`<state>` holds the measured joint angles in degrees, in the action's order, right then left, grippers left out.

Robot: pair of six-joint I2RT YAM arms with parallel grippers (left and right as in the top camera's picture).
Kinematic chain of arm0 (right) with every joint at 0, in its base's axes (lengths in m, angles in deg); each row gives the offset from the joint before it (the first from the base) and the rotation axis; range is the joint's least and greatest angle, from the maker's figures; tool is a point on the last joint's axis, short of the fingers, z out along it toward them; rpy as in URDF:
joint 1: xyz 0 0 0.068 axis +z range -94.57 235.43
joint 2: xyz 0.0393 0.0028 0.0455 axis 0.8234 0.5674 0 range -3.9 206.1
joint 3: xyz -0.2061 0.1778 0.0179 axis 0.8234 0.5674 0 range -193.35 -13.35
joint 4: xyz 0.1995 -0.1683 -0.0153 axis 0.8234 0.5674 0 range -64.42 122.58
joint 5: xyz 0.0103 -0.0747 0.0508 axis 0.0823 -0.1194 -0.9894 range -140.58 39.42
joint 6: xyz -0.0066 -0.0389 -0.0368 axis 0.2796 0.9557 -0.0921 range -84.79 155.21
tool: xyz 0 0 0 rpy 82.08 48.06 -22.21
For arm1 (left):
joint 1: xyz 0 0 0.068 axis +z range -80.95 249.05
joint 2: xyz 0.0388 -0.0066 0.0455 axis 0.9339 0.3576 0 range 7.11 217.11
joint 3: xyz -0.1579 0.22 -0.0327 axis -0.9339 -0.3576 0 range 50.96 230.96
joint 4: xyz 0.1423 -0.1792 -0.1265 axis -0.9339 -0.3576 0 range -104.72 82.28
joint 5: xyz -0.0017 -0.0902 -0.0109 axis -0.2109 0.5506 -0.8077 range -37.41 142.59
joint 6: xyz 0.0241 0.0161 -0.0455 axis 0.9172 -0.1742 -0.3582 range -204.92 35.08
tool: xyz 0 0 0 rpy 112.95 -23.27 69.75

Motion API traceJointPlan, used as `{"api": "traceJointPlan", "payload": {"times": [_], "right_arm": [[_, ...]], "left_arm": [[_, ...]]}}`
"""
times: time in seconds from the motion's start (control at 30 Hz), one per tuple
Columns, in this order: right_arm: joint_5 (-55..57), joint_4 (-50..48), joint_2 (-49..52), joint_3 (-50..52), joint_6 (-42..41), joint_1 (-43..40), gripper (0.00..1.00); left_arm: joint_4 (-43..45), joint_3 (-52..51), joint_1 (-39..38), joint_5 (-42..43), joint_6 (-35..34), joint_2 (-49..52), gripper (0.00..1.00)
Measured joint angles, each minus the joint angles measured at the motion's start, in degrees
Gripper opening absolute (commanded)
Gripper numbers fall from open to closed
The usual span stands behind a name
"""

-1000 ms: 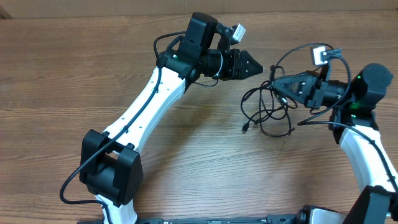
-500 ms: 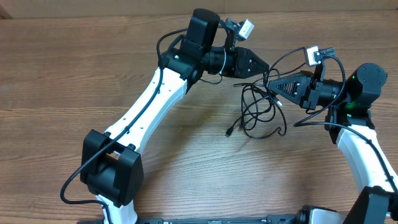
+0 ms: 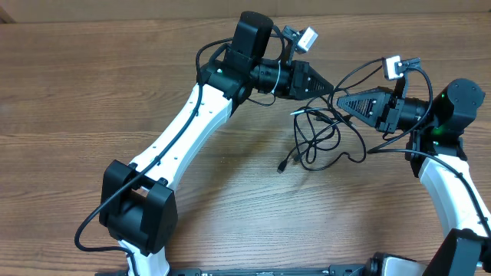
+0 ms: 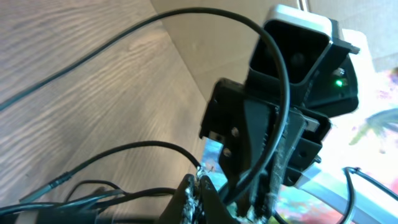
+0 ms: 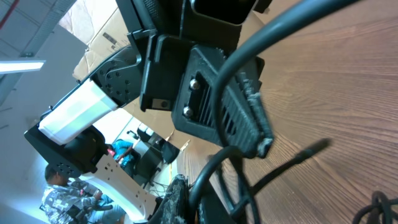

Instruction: Untangle cables

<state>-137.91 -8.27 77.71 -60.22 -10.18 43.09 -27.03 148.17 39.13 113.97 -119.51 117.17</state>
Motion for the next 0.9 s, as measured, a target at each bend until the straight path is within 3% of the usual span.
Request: {"api": "traceJointPlan", "payload": {"times": [0.23,0.27,0.33,0.4,0.57,0.8,0.83,0.9], "right_arm": [[0.79,0.02,0.00,0.00,-0.07,-0.17,0.04],[0.79,0.02,0.00,0.00,-0.04,-0.22,0.04],[0.74,0.02,0.00,0.00,-0.07,-0.44,0.04],[0.50,-0.15,0.00,0.00,-0.07,-0.98,0.04],[0.79,-0.02,-0.07,0.00,-1.03,-3.17,0.04],[0.72,-0.04,-0.07,0.00,-1.36,-3.41,0.04],[0.74,-0.02,-0.07,0.00,-1.36,-3.41,0.04],[0.74,-0.02,-0.07,0.00,-1.33,-3.41,0.04]], "left_arm": [[0.02,0.00,0.00,5.09,0.00,0.00,0.08],[0.02,0.00,0.00,5.42,0.00,0.00,0.13],[0.02,0.00,0.00,6.47,-0.15,0.00,0.41],[-0.07,0.00,0.15,6.73,-0.35,0.00,0.56],[0.04,0.02,2.08,8.31,-1.40,0.00,0.70],[0.04,0.00,2.69,8.74,-1.27,0.00,0.70],[0.04,0.00,2.43,8.74,-1.18,0.00,0.68],[0.02,0.00,1.49,8.66,-0.17,0.00,0.46]]}}
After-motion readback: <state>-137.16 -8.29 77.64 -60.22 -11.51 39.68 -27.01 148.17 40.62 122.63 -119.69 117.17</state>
